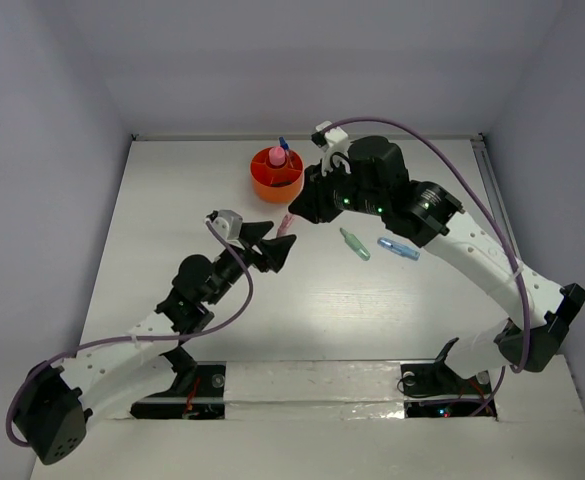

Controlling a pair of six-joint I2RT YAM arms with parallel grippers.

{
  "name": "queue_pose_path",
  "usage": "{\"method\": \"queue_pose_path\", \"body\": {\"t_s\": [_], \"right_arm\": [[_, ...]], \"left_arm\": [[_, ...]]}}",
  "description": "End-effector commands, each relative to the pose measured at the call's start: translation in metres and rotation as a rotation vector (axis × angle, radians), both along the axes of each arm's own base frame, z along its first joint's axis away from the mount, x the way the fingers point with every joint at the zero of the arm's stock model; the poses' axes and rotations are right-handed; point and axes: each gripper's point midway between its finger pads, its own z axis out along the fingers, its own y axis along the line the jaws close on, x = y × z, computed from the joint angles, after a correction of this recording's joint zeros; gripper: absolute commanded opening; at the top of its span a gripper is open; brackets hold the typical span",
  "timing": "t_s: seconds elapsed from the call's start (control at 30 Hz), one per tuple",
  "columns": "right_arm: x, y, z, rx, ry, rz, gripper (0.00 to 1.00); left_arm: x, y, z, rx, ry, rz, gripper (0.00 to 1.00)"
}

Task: Sort the stationery into containers
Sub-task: Close the pen cap on the pen.

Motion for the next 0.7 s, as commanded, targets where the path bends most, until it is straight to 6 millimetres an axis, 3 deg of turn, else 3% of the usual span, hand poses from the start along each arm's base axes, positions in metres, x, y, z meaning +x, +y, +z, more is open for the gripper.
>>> {"method": "queue_pose_path", "body": {"t_s": [0.0,0.13,0.33,0.67], "right_arm": [[-0.008,-0.004,0.036,0.096,-0.051,0.014,0.00],[-0.005,-0.009,0.039,0.105,-0.059,-0.008,0.00],[-0.003,-0.013,0.045,0.122,-0.073,-0.021,0.00],[0.000,-0.014,0.041,0.121,-0.062,-0.023,0.00]], "left_arm": [[-0.004,-0.004,0.038,-0.060,-0.092,-0.017,0.62],[-0.006,-0.006,0.032,-0.046,-0.074,-0.028,0.55],[-0.010,-0.002,0.026,-0.047,-0.058,-0.019,0.55],[-0.011,-0.001,0.034,-0.057,-0.070,-0.020,0.37]]}}
